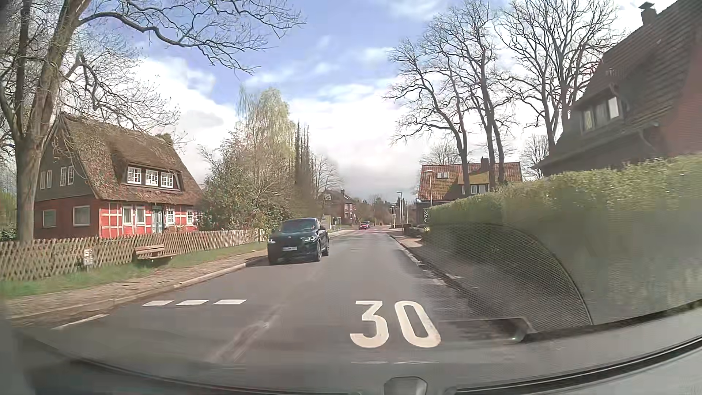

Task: Follow the waypoints while adhering to traffic rules and regulations

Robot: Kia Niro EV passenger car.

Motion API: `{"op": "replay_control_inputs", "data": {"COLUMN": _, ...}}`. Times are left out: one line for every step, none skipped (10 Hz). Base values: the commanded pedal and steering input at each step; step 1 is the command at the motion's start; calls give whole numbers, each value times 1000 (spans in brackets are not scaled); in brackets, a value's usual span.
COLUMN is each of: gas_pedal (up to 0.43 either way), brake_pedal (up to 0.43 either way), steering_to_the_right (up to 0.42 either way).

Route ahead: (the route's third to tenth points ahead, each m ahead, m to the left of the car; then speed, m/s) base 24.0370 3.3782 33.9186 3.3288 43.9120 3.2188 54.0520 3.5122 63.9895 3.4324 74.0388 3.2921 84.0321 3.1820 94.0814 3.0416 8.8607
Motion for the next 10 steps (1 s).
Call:
{"op": "replay_control_inputs", "data": {"gas_pedal": 138, "brake_pedal": 0, "steering_to_the_right": -3}}
{"op": "replay_control_inputs", "data": {"gas_pedal": 138, "brake_pedal": 6, "steering_to_the_right": -3}}
{"op": "replay_control_inputs", "data": {"gas_pedal": 138, "brake_pedal": 0, "steering_to_the_right": -3}}
{"op": "replay_control_inputs", "data": {"gas_pedal": 138, "brake_pedal": 0, "steering_to_the_right": -3}}
{"op": "replay_control_inputs", "data": {"gas_pedal": 138, "brake_pedal": 0, "steering_to_the_right": -3}}
{"op": "replay_control_inputs", "data": {"gas_pedal": 138, "brake_pedal": 0, "steering_to_the_right": -3}}
{"op": "replay_control_inputs", "data": {"gas_pedal": 138, "brake_pedal": 0, "steering_to_the_right": -3}}
{"op": "replay_control_inputs", "data": {"gas_pedal": 138, "brake_pedal": 0, "steering_to_the_right": -3}}
{"op": "replay_control_inputs", "data": {"gas_pedal": 138, "brake_pedal": 0, "steering_to_the_right": -2}}
{"op": "replay_control_inputs", "data": {"gas_pedal": 138, "brake_pedal": 0, "steering_to_the_right": 1}}
